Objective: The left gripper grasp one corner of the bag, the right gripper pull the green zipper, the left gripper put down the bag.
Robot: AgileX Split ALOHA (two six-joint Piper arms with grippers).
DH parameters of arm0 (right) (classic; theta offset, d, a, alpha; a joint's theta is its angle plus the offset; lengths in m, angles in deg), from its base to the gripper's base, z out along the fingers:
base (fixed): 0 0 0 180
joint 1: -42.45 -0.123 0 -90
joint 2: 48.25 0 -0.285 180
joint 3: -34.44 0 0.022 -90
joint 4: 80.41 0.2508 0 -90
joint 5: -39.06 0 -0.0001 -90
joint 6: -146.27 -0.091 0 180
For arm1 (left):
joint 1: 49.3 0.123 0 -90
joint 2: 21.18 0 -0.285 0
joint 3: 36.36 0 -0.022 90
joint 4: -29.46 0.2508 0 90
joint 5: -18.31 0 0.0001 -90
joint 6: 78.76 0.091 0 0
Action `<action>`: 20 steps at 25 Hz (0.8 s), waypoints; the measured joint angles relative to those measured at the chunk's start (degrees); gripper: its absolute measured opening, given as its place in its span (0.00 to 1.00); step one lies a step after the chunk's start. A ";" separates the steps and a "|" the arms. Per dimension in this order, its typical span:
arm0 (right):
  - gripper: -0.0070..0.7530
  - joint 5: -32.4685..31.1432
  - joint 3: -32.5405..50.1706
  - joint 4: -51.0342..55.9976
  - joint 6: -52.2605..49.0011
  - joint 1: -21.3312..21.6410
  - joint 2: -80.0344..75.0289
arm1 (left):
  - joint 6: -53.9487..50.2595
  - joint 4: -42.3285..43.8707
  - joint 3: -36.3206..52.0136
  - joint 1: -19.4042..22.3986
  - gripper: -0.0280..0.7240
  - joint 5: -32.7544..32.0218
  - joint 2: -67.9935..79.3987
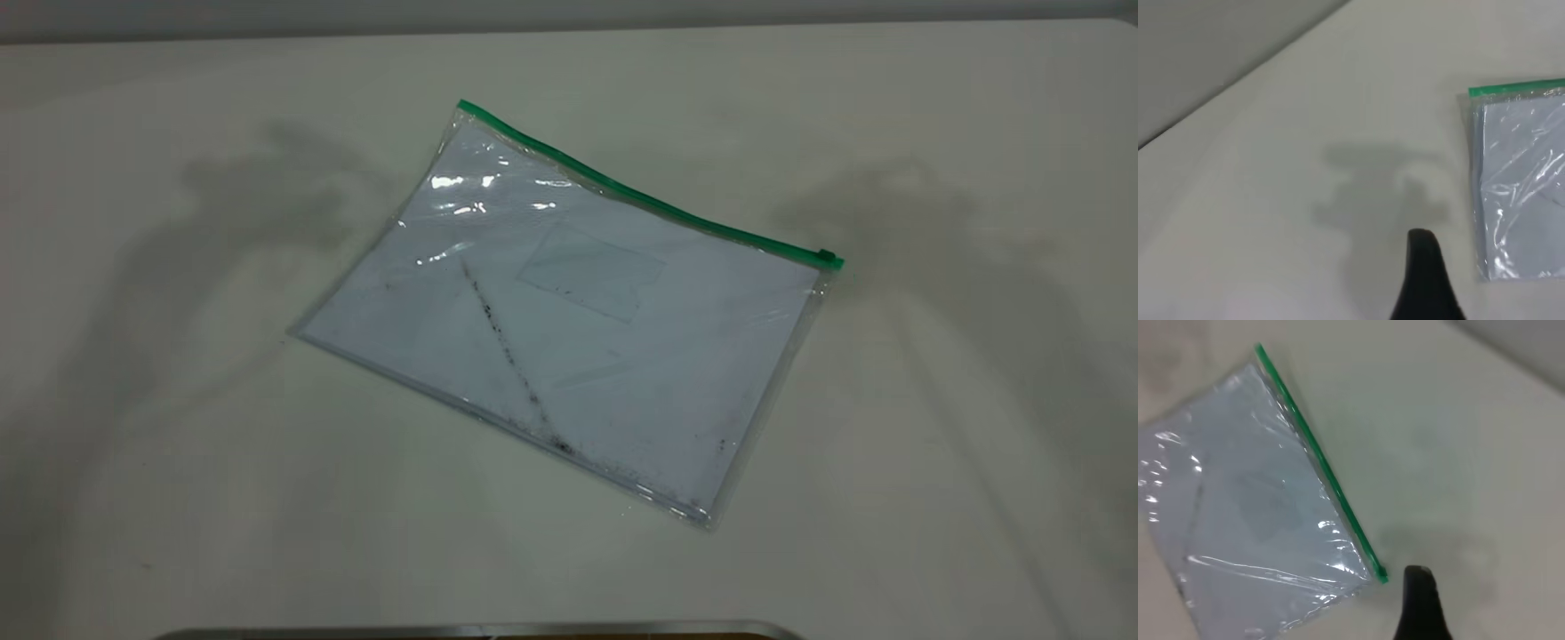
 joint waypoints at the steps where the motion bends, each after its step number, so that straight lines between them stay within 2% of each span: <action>1: 0.77 -1.03 0.00 -0.02 -0.33 0.00 2.48 | -1.16 0.43 0.00 0.00 0.82 -0.15 -1.42; 7: 0.77 -6.65 0.00 -0.56 -2.55 0.00 16.57 | -7.73 4.51 0.89 0.00 0.82 -0.19 -10.19; 12: 0.77 -11.17 1.55 0.22 -4.62 0.00 27.62 | -15.29 5.96 9.03 0.00 0.82 -0.19 -19.67; 16: 0.77 -11.17 9.35 1.33 -4.86 0.00 37.62 | -18.32 5.96 20.73 0.00 0.82 -0.19 -31.99; 20: 0.77 -11.17 21.05 2.81 -5.59 0.00 49.20 | -20.28 5.99 31.87 0.00 0.82 -0.19 -44.89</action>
